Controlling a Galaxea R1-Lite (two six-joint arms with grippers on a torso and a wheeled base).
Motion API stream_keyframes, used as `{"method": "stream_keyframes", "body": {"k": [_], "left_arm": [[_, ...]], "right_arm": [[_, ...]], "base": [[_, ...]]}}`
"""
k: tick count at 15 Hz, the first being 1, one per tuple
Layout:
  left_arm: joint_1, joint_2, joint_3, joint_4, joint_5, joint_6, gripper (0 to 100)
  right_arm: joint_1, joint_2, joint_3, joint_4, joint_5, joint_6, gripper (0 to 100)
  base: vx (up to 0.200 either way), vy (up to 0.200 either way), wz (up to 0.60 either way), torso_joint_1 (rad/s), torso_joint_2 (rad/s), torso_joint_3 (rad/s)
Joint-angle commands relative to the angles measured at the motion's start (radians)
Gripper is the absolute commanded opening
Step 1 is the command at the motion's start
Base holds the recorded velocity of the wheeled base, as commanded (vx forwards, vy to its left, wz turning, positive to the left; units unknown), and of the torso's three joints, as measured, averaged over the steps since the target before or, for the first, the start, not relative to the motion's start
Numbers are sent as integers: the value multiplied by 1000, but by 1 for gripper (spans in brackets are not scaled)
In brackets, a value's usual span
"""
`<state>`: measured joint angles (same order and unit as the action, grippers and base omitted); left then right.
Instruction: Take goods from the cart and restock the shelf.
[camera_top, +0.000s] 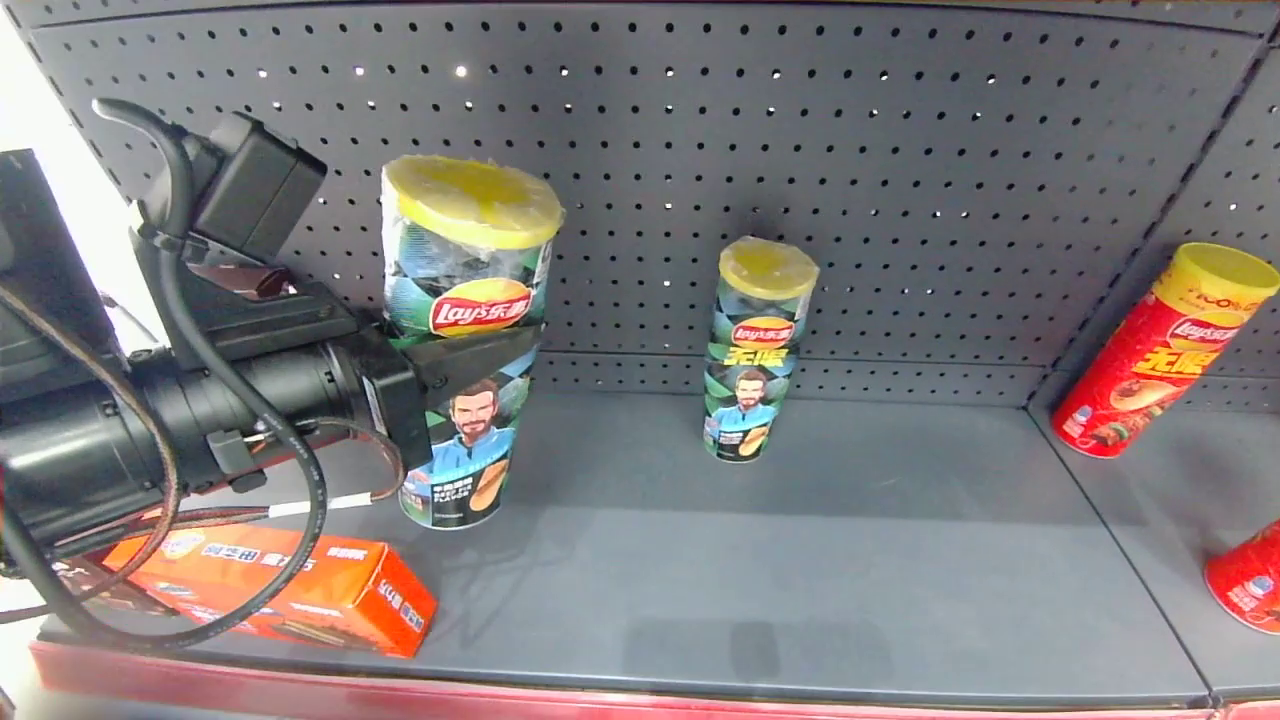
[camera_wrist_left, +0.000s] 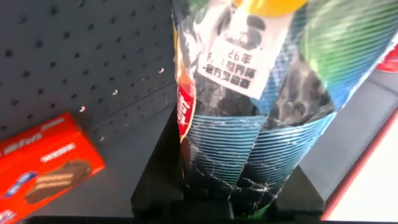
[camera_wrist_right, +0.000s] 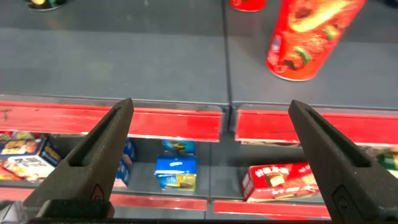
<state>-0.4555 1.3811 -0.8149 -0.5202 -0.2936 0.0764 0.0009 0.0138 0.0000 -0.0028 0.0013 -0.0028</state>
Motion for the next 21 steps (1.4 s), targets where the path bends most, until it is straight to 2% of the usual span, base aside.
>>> {"method": "stream_keyframes", "body": {"k": [1, 6, 10, 11, 20, 21], "left_arm": [[1, -7, 2, 0, 1, 0, 0], [1, -10, 6, 0, 2, 0, 0], [1, -23, 48, -3, 1, 0, 0], [1, -23, 48, -3, 1, 0, 0], [3, -23, 45, -3, 2, 0, 0], [3, -23, 31, 0, 4, 0, 0]], "right_arm": [[-1, 0, 0, 0, 2, -2, 100], [1, 0, 0, 0, 2, 1, 100], [1, 0, 0, 0, 0, 1, 100], [1, 0, 0, 0, 0, 1, 100], [-1, 0, 0, 0, -17, -2, 100], [16, 74, -144, -6, 14, 7, 100]], "base": [[0, 0, 0, 0, 0, 0], [0, 0, 0, 0, 0, 0], [0, 0, -150, -1, -1, 2], [0, 0, -600, -2, 2, 2], [0, 0, 0, 0, 0, 0], [0, 0, 0, 0, 0, 0]]}}
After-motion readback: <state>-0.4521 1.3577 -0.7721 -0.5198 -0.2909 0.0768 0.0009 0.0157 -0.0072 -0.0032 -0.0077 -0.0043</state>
